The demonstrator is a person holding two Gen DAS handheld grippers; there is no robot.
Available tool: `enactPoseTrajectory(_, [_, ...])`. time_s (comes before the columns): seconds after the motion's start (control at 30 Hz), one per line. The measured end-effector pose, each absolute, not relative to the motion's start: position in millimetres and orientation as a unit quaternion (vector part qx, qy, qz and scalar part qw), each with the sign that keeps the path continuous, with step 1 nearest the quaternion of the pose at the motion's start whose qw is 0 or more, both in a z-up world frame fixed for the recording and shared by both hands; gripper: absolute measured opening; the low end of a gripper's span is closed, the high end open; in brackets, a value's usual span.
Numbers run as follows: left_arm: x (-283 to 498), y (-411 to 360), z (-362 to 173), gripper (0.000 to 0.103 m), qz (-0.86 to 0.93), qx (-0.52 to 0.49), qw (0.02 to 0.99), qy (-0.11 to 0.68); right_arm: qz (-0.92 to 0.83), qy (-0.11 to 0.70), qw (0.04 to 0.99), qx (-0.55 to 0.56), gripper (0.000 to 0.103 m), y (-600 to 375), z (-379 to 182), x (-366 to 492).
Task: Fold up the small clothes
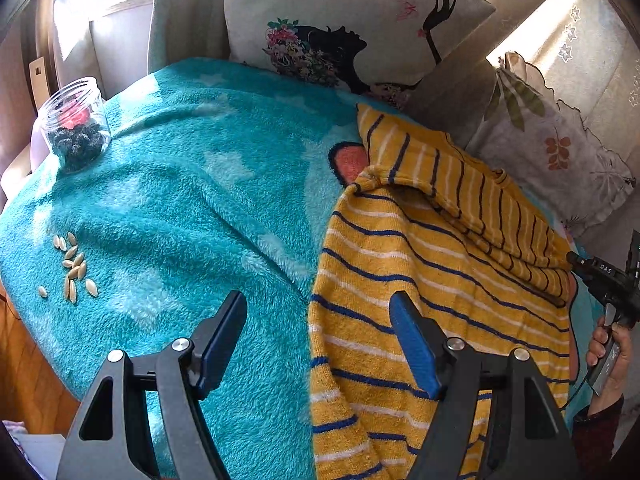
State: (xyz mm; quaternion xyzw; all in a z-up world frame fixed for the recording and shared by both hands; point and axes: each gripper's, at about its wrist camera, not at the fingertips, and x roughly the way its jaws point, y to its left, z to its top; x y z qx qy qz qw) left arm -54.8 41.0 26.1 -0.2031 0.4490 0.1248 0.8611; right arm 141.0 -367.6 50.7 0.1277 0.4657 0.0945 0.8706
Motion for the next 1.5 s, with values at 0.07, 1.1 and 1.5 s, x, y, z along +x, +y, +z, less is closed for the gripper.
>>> enactPoseTrajectory(0.07, [-55, 40, 20, 0.073, 0.119, -0.207, 0.857, 0.456, 0.123, 0.451, 0.871, 0.152, 0.049, -373, 59, 122])
enactPoseTrajectory(1.1, [-140, 11, -9, 0.009, 0.038, -0.240, 0.851, 0.466, 0.233, 0.521, 0.812, 0.122, 0.065, -348, 34, -120])
enactPoseTrajectory(1.5, [-164, -1, -14, 0.069, -0.049, -0.274, 0.858, 0.431, 0.265, 0.504, 0.804, 0.169, 0.065, -345, 28, -157])
